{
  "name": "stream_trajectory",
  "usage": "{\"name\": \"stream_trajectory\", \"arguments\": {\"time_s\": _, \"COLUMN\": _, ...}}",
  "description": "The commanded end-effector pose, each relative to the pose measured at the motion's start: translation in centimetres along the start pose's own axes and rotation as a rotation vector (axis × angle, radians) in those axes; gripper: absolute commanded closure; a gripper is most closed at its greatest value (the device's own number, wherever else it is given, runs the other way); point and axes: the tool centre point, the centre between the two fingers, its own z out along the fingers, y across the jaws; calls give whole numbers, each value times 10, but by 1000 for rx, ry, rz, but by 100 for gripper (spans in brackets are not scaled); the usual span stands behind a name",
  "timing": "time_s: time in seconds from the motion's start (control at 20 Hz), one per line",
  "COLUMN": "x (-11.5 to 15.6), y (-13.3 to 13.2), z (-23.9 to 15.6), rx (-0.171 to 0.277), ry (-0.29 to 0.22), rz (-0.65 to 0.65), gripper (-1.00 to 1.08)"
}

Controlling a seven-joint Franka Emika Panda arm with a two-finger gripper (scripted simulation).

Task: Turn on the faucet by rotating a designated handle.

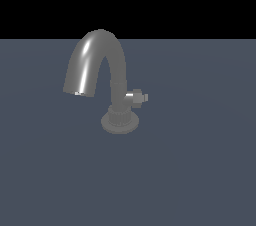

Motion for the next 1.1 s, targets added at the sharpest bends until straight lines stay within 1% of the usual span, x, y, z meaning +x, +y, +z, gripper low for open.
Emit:
{"name": "stream_trajectory", "arguments": {"time_s": 0.0, "x": 5, "y": -1, "z": 0, "rx": 10, "ry": -17, "rz": 17, "gripper": 108}}
{"name": "stream_trajectory", "arguments": {"time_s": 0.2, "x": 15, "y": -3, "z": 1, "rx": 35, "ry": -57, "rz": 58, "gripper": 108}}
{"name": "stream_trajectory", "arguments": {"time_s": 0.4, "x": 30, "y": -5, "z": 3, "rx": 68, "ry": -112, "rz": 113, "gripper": 108}}
{"name": "stream_trajectory", "arguments": {"time_s": 1.05, "x": 93, "y": -5, "z": 18, "rx": 211, "ry": -348, "rz": 352, "gripper": 108}}
